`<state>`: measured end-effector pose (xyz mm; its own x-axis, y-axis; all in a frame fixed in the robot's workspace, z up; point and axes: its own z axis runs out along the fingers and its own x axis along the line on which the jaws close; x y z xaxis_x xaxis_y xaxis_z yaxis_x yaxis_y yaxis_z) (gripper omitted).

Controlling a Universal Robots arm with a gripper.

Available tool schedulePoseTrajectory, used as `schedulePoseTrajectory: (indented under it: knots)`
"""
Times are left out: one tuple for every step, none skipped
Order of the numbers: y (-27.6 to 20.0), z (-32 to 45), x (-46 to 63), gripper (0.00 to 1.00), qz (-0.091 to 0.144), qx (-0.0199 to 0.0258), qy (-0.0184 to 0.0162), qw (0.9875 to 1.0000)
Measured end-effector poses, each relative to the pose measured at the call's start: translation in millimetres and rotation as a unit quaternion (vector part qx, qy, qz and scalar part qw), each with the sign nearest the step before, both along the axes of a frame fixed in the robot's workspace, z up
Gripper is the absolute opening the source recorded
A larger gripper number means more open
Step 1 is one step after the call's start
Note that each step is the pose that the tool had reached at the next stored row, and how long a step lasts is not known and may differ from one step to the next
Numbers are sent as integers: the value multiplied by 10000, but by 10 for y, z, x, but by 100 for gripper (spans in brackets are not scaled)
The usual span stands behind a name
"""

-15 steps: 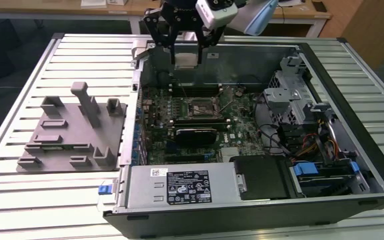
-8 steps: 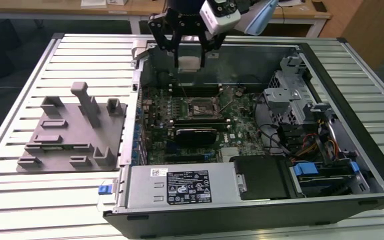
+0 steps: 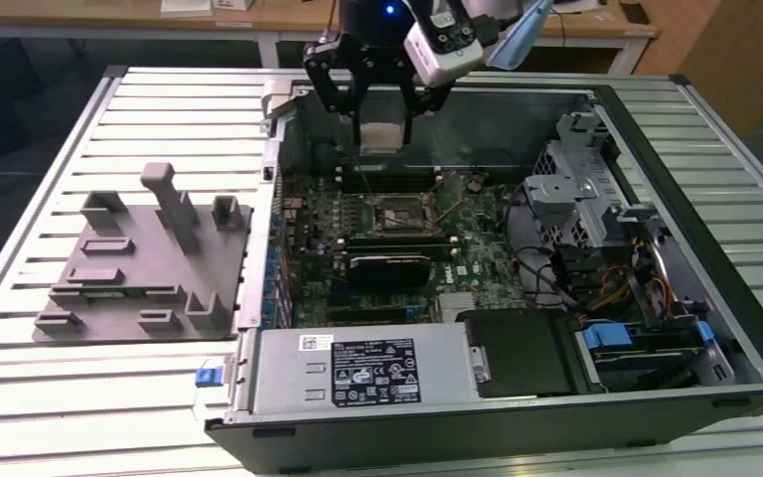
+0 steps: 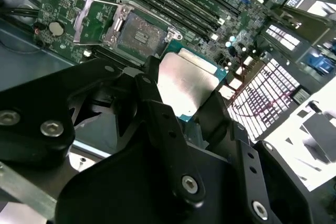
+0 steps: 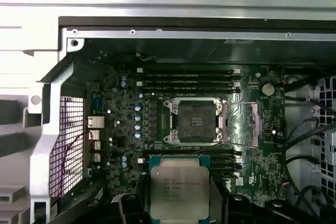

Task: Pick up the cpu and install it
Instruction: 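Pick up the cpu and move it towards the insertion slot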

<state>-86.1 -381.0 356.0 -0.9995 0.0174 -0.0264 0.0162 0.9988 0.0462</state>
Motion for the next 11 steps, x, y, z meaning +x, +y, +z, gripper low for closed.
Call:
schedulePoseTrajectory:
  knots:
    - [0, -16, 7, 54, 0, -1, 0, 10000]
    - [1, -32, 14, 54, 0, -1, 0, 10000]
    - [1, -49, 21, 54, 0, -2, 0, 10000]
    - [2, -68, 27, 54, 0, -2, 0, 10000]
    - [2, -85, 33, 54, 0, -2, 0, 10000]
    - [2, -102, 38, 54, 0, -2, 0, 10000]
    - [2, -120, 44, 54, 0, -2, 0, 10000]
    - [2, -136, 51, 54, 0, -2, 0, 10000]
    - [2, -153, 57, 54, 0, -2, 0, 10000]
    - [2, -168, 64, 54, 0, -2, 0, 10000]
    - [2, -184, 71, 54, 0, -2, 0, 10000]
